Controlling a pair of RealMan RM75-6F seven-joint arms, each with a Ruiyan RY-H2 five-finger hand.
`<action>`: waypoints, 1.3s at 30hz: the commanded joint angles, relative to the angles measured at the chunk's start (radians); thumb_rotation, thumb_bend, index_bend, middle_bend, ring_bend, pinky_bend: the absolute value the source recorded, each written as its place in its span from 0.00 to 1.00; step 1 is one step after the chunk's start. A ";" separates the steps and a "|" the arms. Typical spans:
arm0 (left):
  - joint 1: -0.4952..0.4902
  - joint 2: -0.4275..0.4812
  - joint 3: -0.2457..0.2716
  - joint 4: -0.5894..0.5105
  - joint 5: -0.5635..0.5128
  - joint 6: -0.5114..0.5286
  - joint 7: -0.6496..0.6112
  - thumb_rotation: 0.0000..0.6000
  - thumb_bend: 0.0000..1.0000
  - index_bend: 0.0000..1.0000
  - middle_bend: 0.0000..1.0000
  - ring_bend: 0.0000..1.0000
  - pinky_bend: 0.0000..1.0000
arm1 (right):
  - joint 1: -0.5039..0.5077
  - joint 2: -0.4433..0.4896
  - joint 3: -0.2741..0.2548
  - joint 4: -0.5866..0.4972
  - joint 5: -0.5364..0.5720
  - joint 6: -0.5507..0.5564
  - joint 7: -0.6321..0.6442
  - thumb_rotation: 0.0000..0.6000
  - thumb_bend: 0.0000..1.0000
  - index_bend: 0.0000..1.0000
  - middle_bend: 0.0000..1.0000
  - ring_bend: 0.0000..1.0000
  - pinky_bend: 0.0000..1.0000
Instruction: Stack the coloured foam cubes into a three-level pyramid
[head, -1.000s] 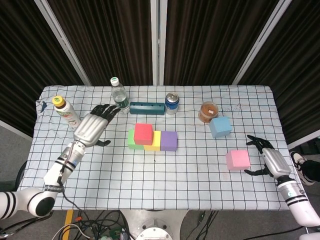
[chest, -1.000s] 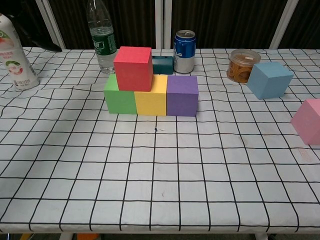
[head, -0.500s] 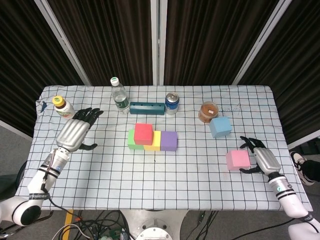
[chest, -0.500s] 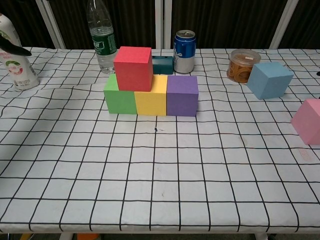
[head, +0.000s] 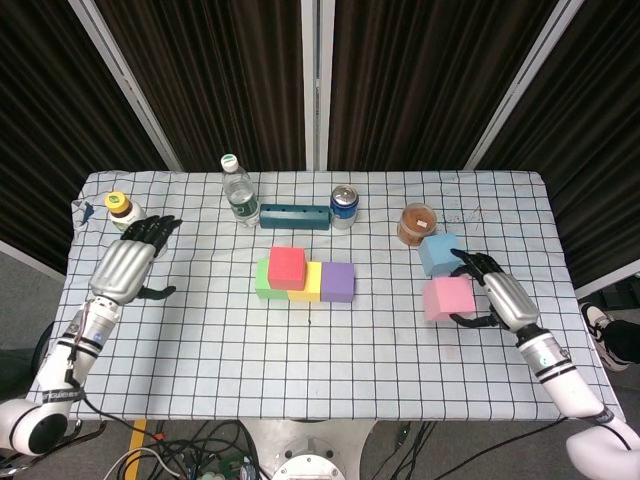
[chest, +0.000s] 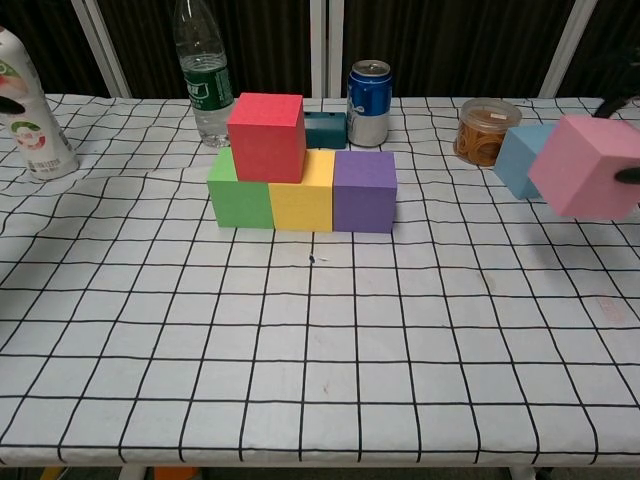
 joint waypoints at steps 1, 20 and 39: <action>0.017 -0.006 -0.005 0.013 0.019 0.012 0.006 1.00 0.13 0.06 0.03 0.02 0.09 | 0.107 0.045 0.079 -0.114 0.071 -0.113 -0.097 1.00 0.21 0.04 0.43 0.09 0.01; 0.090 -0.081 0.023 0.064 0.151 0.000 0.055 1.00 0.13 0.06 0.04 0.02 0.09 | 0.388 -0.156 0.191 -0.114 0.566 -0.280 -0.492 1.00 0.19 0.03 0.43 0.09 0.01; 0.118 -0.113 -0.002 0.098 0.220 -0.016 0.043 1.00 0.13 0.06 0.04 0.02 0.09 | 0.522 -0.307 0.185 -0.095 0.815 -0.162 -0.746 1.00 0.18 0.00 0.40 0.08 0.01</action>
